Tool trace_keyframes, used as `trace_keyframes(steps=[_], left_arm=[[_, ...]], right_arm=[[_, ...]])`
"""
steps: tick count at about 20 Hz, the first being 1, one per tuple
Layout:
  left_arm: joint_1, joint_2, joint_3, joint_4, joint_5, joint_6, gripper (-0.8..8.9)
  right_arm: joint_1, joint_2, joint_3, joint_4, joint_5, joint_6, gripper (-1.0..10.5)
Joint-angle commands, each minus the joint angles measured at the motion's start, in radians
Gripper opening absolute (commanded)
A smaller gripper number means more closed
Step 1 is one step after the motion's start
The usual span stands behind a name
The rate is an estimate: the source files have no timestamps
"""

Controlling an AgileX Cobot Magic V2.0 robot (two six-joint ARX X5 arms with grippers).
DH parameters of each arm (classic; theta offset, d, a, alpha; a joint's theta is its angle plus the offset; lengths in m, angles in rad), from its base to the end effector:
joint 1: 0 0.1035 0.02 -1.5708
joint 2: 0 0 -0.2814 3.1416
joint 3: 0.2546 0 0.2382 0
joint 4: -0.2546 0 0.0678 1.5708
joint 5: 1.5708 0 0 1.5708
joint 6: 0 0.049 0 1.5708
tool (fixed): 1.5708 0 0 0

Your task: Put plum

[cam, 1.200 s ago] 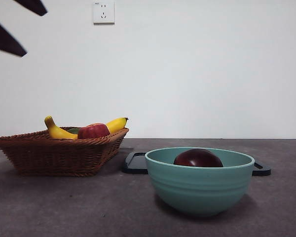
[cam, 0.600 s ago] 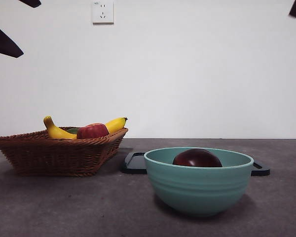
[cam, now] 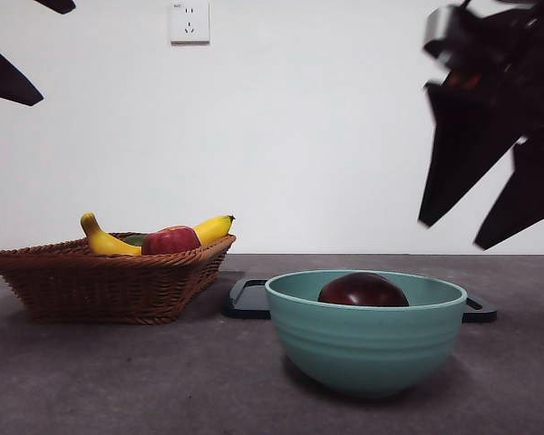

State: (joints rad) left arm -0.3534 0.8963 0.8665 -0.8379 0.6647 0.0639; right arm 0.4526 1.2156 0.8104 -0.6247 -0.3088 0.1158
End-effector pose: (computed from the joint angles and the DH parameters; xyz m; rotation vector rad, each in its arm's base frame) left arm 0.1258 -0.0786 0.2952 -0.0856 0.8619 -0.9787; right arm 0.1883 0.1081 0.2335 0.0245 1.0886 0.6295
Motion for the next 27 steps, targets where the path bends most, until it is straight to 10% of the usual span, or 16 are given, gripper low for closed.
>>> trace_keyframes(steps=[1, 12, 27], left_arm=[[-0.002, 0.005, 0.008, 0.008, 0.01, 0.003, 3.74], [-0.002, 0.005, 0.008, 0.008, 0.01, 0.003, 3.73], [-0.002, 0.005, 0.008, 0.023, 0.009, 0.003, 3.74]], right_arm=[[0.035, 0.057, 0.006, 0.04, 0.032, 0.033, 2.9], [0.09, 0.233, 0.006, 0.16, 0.079, 0.052, 0.1], [-0.016, 0.255, 0.237, 0.153, 0.102, 0.074, 0.1]])
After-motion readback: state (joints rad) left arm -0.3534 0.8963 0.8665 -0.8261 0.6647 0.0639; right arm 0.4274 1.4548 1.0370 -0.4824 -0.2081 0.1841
